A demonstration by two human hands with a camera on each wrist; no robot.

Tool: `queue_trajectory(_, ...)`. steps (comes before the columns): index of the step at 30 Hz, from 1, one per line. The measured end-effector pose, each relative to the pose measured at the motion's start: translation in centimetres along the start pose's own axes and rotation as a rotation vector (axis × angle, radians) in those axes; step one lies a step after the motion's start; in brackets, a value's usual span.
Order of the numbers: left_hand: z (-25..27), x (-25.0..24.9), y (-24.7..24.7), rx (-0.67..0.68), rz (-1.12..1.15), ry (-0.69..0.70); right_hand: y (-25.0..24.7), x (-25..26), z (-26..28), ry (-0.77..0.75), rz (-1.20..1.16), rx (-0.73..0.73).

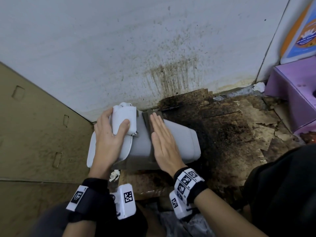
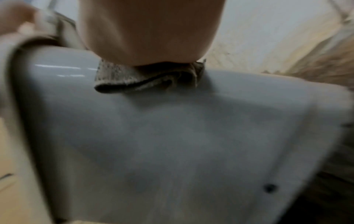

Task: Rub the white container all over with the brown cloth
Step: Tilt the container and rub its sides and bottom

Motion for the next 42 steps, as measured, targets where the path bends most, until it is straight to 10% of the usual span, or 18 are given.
queue_trajectory(8,0.1,-0.4,0.3,0.000,0.001,0.003,-3.8,-12.4,2.1,0.476,0.040,-0.046)
queue_trajectory(25,0.2,-0.7,0.7,0.007,-0.047,0.029,0.2,1.0,0.2,0.120,0.013,-0.014)
queue_trajectory(42,0.8,-3.1,2.6,0.032,-0.164,0.079,-5.6,3.1,-2.2,0.645,-0.916,-0.289)
Point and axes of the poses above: each hand's wrist, its own z-axis away from the middle knuckle, its own y-axis out of the palm, x = y × z, the point moved 4 cm from there along -z, towards the middle knuckle, and after that the axes turned 8 degrees about -x, right-handed, at the moved point
